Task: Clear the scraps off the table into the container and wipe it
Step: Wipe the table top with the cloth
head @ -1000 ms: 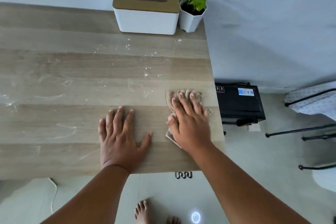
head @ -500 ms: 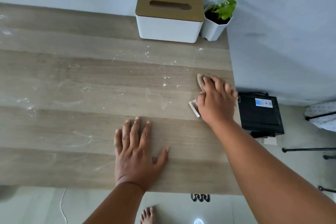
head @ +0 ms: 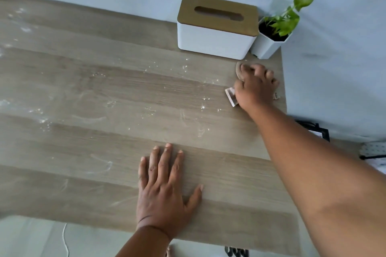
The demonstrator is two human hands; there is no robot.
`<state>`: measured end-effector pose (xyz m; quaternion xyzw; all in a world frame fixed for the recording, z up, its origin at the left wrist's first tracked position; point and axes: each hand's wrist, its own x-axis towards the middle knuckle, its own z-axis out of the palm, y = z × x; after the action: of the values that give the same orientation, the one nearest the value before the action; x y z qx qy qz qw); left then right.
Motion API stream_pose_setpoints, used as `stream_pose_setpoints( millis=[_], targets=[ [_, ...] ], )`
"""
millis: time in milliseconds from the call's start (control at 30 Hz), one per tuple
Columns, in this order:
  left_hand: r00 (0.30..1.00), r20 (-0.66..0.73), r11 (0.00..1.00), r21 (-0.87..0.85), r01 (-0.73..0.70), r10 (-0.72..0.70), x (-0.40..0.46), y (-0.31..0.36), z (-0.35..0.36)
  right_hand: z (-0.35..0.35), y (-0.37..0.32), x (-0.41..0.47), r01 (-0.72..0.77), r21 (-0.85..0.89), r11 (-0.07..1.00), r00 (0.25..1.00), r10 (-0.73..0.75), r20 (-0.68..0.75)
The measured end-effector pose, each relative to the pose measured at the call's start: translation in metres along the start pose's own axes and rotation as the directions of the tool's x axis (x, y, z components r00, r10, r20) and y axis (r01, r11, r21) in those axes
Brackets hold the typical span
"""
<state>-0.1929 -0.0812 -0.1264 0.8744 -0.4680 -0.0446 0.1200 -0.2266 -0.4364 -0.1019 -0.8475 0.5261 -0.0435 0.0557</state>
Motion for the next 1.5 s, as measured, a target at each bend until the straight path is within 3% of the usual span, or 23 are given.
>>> stream_pose_setpoints(
  millis=[133, 200, 267, 333, 433, 500, 600, 700, 767, 933, 1067, 1233, 1400, 1500],
  targets=[
    [1.0, -0.004, 1.0, -0.017, 0.003, -0.003, 0.001, 0.001, -0.001, -0.001, 0.023, -0.05, 0.357, 0.002, 0.934, 0.934, -0.357, 0.001],
    [1.0, -0.019, 1.0, -0.027, -0.003, 0.002, 0.001, 0.0, -0.001, -0.002, 0.044, -0.062, 0.411, -0.021, 0.911, 0.911, -0.411, -0.018],
    [0.999, -0.038, 0.999, -0.036, -0.007, 0.006, 0.0, -0.001, 0.0, -0.004, 0.055, -0.056, 0.341, -0.076, 0.937, 0.938, -0.345, -0.04],
    [0.999, -0.053, 0.999, -0.043, -0.01, 0.007, 0.001, 0.0, 0.001, -0.004, 0.048, -0.036, 0.177, -0.102, 0.979, 0.982, -0.183, -0.05],
    [0.999, -0.035, 1.0, -0.026, -0.002, 0.001, 0.004, 0.002, -0.001, -0.001, 0.018, -0.007, 0.004, -0.031, 1.0, 0.998, -0.006, -0.069],
    [1.0, -0.02, 1.0, -0.014, 0.002, -0.002, 0.004, 0.003, -0.003, 0.0, 0.003, 0.001, 0.043, -0.011, 0.999, 0.998, -0.044, -0.053],
    [1.0, 0.003, 1.0, 0.004, 0.013, -0.013, 0.003, 0.004, -0.006, 0.002, -0.002, -0.012, 0.25, -0.005, 0.968, 0.968, -0.25, -0.014],
    [1.0, 0.023, 1.0, 0.017, 0.017, -0.017, 0.002, 0.005, -0.008, 0.005, 0.019, -0.045, 0.416, 0.02, 0.909, 0.908, -0.414, -0.07],
    [1.0, 0.02, 1.0, 0.011, 0.013, -0.014, 0.001, 0.005, -0.008, 0.007, 0.038, -0.058, 0.395, 0.022, 0.918, 0.916, -0.392, -0.092],
    [1.0, -0.001, 1.0, -0.011, 0.008, -0.008, 0.002, 0.005, -0.006, 0.007, 0.033, -0.023, 0.068, -0.012, 0.998, 0.99, -0.069, -0.121],
    [1.0, -0.015, 1.0, -0.019, 0.007, -0.007, 0.003, 0.005, -0.005, 0.007, 0.018, 0.013, -0.045, -0.02, 0.999, 0.992, 0.043, -0.119],
    [1.0, -0.01, 1.0, -0.011, 0.007, -0.007, 0.003, 0.003, -0.003, 0.005, 0.014, 0.023, 0.04, -0.025, 0.999, 0.995, -0.042, -0.089],
    [1.0, -0.026, 1.0, -0.027, 0.001, -0.002, 0.003, 0.004, -0.004, 0.0, 0.022, 0.015, 0.293, 0.006, 0.956, 0.956, -0.292, -0.027],
    [1.0, -0.025, 1.0, -0.027, 0.004, -0.005, 0.002, 0.005, -0.004, 0.006, 0.026, 0.007, 0.278, -0.004, 0.961, 0.959, -0.278, -0.057]
  ],
)
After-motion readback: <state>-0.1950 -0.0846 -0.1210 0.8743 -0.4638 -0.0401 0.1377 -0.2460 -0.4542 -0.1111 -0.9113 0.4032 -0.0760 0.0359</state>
